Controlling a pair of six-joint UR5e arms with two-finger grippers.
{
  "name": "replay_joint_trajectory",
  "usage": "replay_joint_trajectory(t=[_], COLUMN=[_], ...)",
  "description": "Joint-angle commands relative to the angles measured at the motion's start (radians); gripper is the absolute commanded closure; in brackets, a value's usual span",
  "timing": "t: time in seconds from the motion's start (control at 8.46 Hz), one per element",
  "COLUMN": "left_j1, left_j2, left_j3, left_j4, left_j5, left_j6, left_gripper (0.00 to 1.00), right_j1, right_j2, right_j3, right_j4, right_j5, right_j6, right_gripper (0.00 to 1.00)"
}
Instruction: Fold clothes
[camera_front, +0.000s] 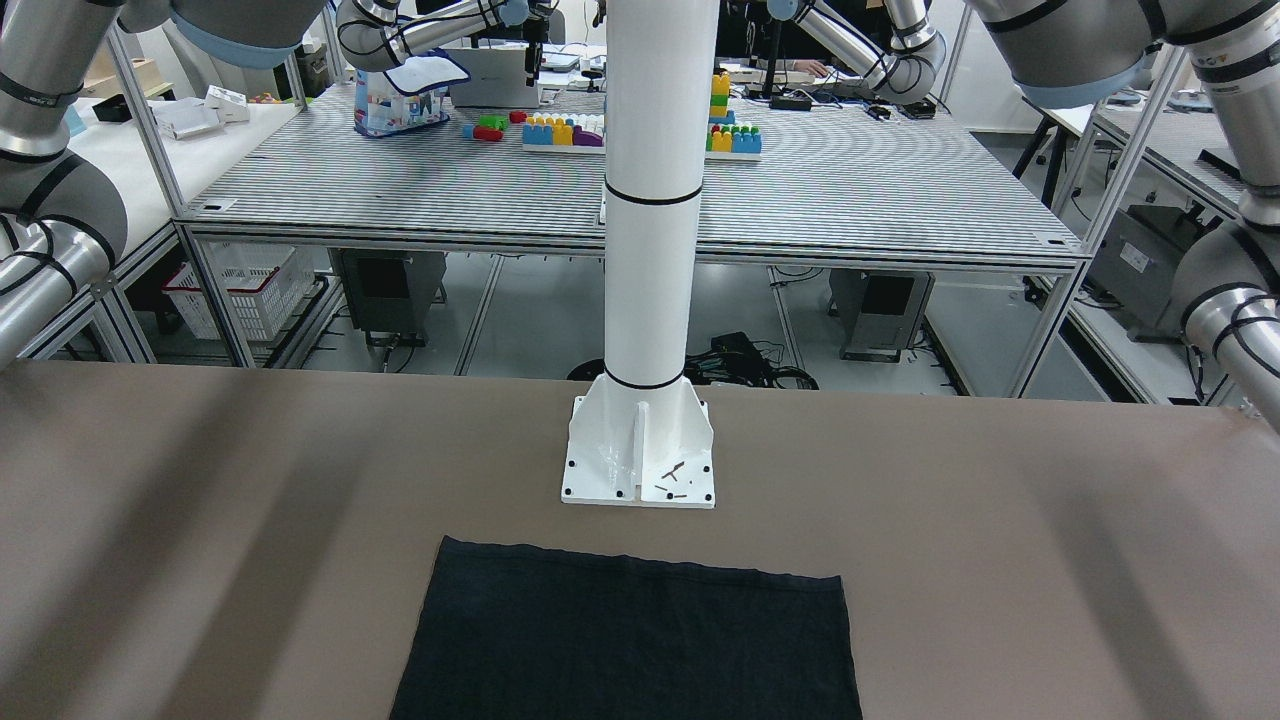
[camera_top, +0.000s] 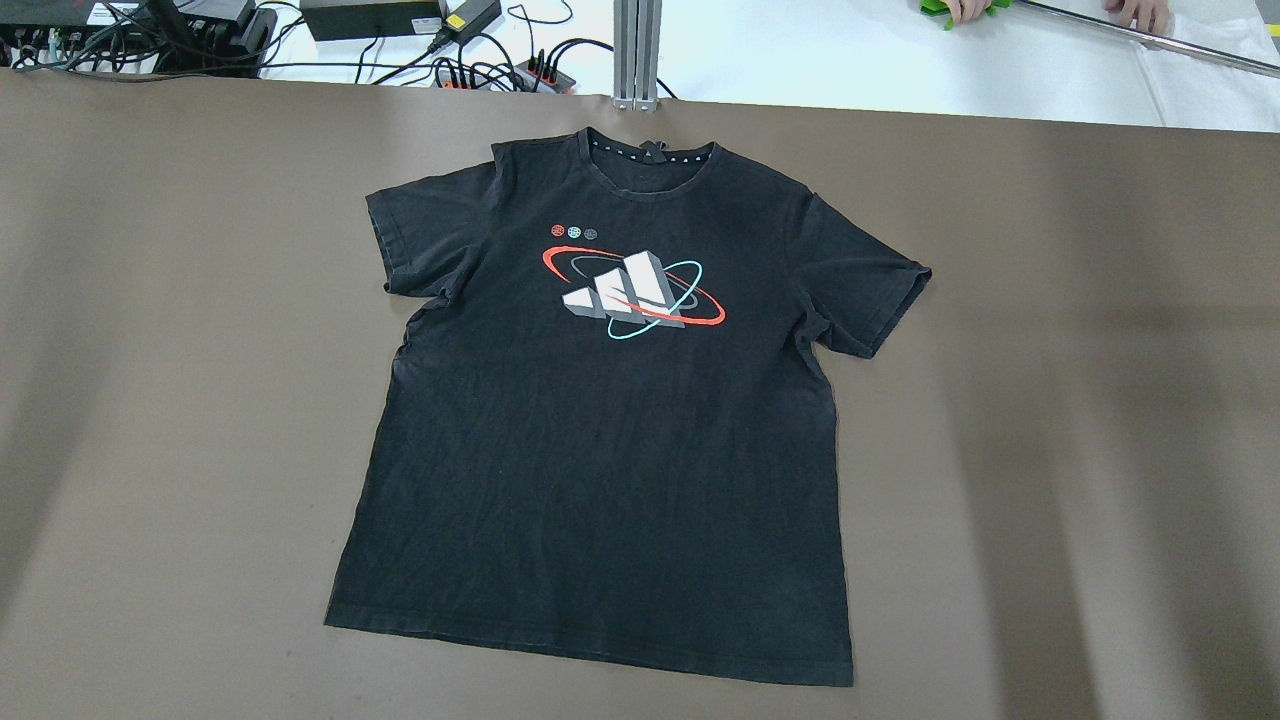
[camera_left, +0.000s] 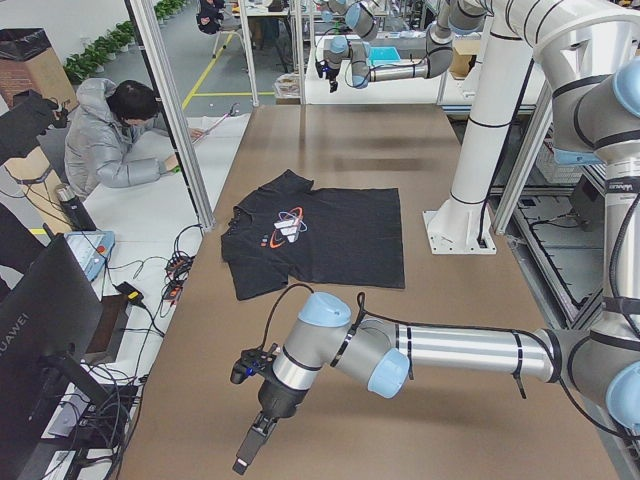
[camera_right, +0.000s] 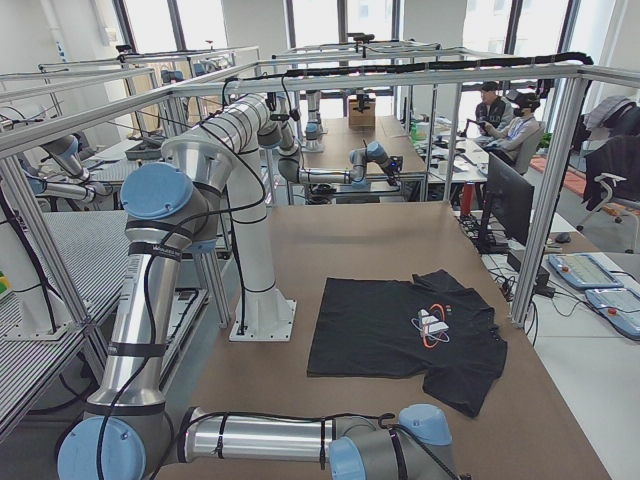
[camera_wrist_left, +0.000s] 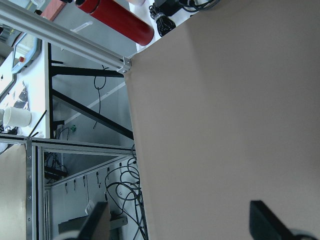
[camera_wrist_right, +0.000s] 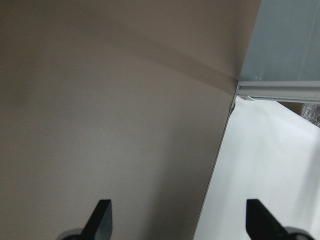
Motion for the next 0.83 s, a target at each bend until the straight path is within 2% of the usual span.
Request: replay_joint_trajectory(t=[0.0, 0.71], left_j1=[0.000, 0.003], left_j2=[0.001, -0.003], left_j3=[-0.002, -0.002], left_j4=[0.000, -0.003], left_j5=[-0.001, 0.001], left_j6=[0.003, -0.004], left_gripper=[0.00, 0.00], right_j1=[0.000, 0.000], right_j2=[0.003, 0.001], right_j3=[0.000, -0.002], right_j4=[0.000, 0.000], right_j5=[0.000, 0.006], right_j6=[0.001, 0.001], right_gripper=[0.06, 0.06])
